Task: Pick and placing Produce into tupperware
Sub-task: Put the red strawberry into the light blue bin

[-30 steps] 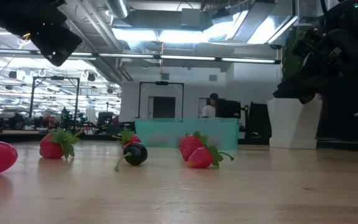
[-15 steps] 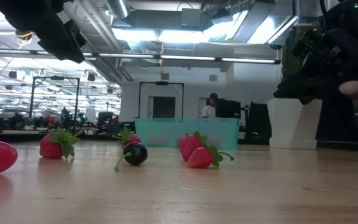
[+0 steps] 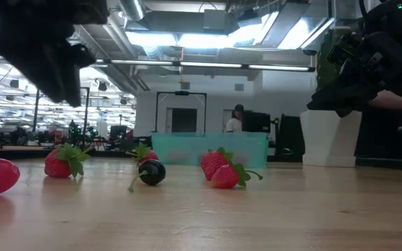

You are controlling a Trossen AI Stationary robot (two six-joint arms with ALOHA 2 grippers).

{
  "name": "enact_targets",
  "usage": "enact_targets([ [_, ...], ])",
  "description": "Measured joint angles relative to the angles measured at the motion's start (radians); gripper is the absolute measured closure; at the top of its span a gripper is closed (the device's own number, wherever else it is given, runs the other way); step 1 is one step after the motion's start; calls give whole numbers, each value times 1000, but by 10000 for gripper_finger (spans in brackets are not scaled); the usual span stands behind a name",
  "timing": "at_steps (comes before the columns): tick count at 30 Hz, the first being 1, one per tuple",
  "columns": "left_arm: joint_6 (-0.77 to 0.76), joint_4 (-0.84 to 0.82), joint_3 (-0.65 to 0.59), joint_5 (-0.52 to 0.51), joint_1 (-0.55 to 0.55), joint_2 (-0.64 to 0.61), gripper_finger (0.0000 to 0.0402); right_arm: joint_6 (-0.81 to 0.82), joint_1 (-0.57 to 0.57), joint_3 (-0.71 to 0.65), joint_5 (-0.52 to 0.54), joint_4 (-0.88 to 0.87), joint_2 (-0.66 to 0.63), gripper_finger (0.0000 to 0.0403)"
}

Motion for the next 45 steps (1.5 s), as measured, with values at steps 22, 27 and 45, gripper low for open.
enact_targets([
  [22,1,33,0,58,4,153,237,-1,0,0,0,0,0,249],
  [27,11,67,0,25,20,180,237,-1,0,0,0,3,0,249],
  [45,1,69,0,113,37,187,237,-2,0,0,0,3,0,249],
])
